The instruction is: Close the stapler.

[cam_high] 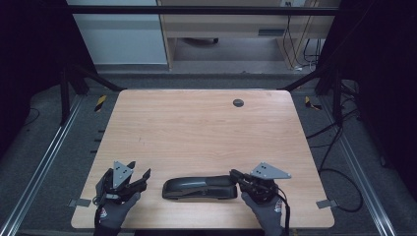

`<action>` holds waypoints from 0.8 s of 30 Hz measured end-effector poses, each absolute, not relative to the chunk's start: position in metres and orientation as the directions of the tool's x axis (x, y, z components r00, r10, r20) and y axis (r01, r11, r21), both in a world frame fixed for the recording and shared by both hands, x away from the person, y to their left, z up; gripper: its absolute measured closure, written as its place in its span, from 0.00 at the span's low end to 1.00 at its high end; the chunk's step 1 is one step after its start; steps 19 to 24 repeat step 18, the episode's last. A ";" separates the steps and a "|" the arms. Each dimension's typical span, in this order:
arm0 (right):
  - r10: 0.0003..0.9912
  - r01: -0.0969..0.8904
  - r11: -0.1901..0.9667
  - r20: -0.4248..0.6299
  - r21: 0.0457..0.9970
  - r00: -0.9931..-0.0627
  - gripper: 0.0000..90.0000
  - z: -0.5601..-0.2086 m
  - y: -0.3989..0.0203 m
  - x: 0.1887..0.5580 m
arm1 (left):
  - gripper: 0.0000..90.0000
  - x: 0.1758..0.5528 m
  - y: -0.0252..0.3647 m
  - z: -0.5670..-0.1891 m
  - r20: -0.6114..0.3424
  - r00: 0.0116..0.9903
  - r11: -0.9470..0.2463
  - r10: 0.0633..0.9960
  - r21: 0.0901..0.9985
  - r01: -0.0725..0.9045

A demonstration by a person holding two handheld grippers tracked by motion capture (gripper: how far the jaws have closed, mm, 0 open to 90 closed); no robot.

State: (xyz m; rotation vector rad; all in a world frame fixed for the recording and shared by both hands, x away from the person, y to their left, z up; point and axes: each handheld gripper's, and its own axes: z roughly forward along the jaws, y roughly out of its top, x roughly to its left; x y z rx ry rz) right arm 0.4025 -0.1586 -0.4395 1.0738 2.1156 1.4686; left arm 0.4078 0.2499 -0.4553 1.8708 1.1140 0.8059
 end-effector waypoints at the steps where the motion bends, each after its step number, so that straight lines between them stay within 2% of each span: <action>1: 0.760 0.381 0.157 0.135 0.911 -0.635 0.90 -0.437 -0.167 0.403 | 0.45 0.408 0.250 -0.456 0.118 0.412 -0.296 0.903 0.868 0.399; 5: 0.814 0.387 0.109 0.141 0.916 -0.564 0.79 -0.435 -0.198 0.406 | 0.51 0.411 0.252 -0.460 0.113 0.424 -0.302 0.898 0.860 0.412; 6: 0.838 0.393 0.103 0.133 0.914 -0.529 0.73 -0.439 -0.211 0.410 | 0.54 0.411 0.252 -0.461 0.111 0.425 -0.303 0.899 0.857 0.416; 7: 0.838 0.393 0.103 0.133 0.914 -0.529 0.73 -0.439 -0.211 0.410 | 0.54 0.412 0.252 -0.462 0.109 0.425 -0.303 0.899 0.855 0.420; 9: 0.859 0.413 0.094 0.136 0.906 -0.494 0.64 -0.446 -0.222 0.417 | 0.55 0.414 0.255 -0.465 0.110 0.420 -0.305 0.901 0.848 0.434; 13: 0.898 0.485 0.097 0.134 0.869 -0.420 0.54 -0.464 -0.241 0.426 | 0.53 0.419 0.260 -0.470 0.103 0.401 -0.296 0.910 0.840 0.455; 18: 0.929 0.526 0.087 0.121 0.846 -0.349 0.47 -0.480 -0.261 0.430 | 0.43 0.426 0.266 -0.475 0.109 0.385 -0.301 0.916 0.822 0.483; 24: 0.929 0.526 0.087 0.121 0.846 -0.349 0.47 -0.480 -0.261 0.430 | 0.43 0.426 0.266 -0.475 0.109 0.385 -0.301 0.916 0.822 0.483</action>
